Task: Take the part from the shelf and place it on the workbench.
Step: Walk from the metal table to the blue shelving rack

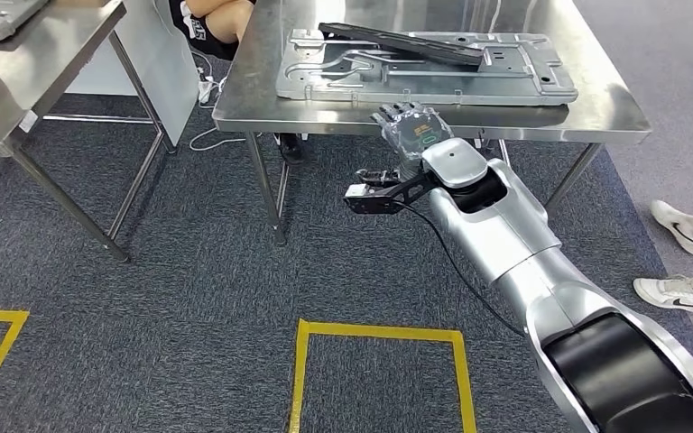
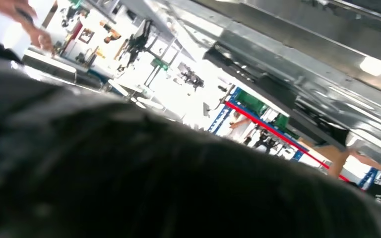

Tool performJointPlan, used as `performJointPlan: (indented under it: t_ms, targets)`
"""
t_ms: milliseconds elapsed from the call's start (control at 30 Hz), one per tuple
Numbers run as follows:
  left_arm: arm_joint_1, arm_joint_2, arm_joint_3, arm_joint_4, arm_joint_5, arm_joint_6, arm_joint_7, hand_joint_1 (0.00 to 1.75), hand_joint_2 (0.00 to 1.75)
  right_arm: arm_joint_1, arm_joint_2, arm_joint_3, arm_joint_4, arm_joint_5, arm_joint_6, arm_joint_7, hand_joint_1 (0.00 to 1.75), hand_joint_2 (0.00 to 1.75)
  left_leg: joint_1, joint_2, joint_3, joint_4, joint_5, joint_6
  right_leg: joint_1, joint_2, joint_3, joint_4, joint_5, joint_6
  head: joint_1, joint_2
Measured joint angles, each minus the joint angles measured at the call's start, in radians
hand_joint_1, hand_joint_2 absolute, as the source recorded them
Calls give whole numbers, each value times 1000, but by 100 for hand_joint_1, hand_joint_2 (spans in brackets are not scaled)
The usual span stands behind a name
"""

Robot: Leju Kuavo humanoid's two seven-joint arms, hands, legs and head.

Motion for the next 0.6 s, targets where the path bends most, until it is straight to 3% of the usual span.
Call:
performJointPlan:
  t_ms: [67, 133, 167, 200, 267, 333, 367, 500, 533, 600]
  targets:
    - [0, 1, 0, 0, 0, 0, 0, 0, 0, -1, 1, 0, -1, 0, 0, 0, 0, 0, 1, 0, -39, 87, -53, -6, -5, -1, 4, -10, 5, -8, 0, 0]
    - [0, 1, 0, 0, 0, 0, 0, 0, 0, 1, 1, 0, 0, 0, 0, 0, 0, 0, 2, 0, -103, 219, -109, -12, -5, -1, 4, -10, 4, -10, 0, 0]
    - [0, 0, 0, 0, 0, 0, 0, 0, 0, 3, 1, 0, 0, 0, 0, 0, 0, 0, 3, 0, -124, 259, -114, -15, -4, -1, 4, -8, 4, -10, 0, 0]
    - [1, 0, 0, 0, 0, 0, 0, 0, 0, 5, 1, 0, 0, 0, 0, 0, 0, 0, 4, 0, -129, 263, -99, -17, -4, -1, 4, -6, 2, -9, 0, 0]
    - [1, 2, 0, 0, 0, 0, 0, 0, 0, 6, 1, 0, 0, 0, 0, 0, 0, 0, 7, 1, -84, 161, -26, -19, -6, 0, 4, 2, -4, -5, 0, 0]
    - [2, 4, 0, 0, 0, 0, 0, 0, 0, 4, 1, 0, 0, 0, 0, 0, 0, 0, 6, 0, -25, 46, 18, -16, -4, 1, 1, 13, -12, 3, 0, 0]
    - [2, 4, 0, 0, 0, 0, 0, 0, 0, 4, 1, 0, 0, 0, 0, 0, 0, 0, 4, -1, -10, 15, 22, -12, -3, 2, 0, 18, -15, 7, 0, 0]
    - [-1, 3, 0, 0, 0, 0, 0, 0, 0, 2, 1, 0, 0, 0, 0, 0, 0, 0, 5, -1, -7, -2, 17, 11, -1, 1, -6, 36, -28, 23, 0, 0]
    - [-1, 3, 0, 0, 0, 0, 0, 0, 0, 1, 1, 0, 0, 0, 0, 0, 0, 0, 7, 0, -6, -4, 18, 17, -2, 1, -19, 65, -49, 27, 0, 0]
    - [0, 3, 0, 0, 0, 0, 0, 0, 0, 2, 0, 0, 0, 0, 0, 0, 0, 0, 6, 2, -7, -5, 20, 26, -4, 1, -70, 180, -113, 34, 0, 0]
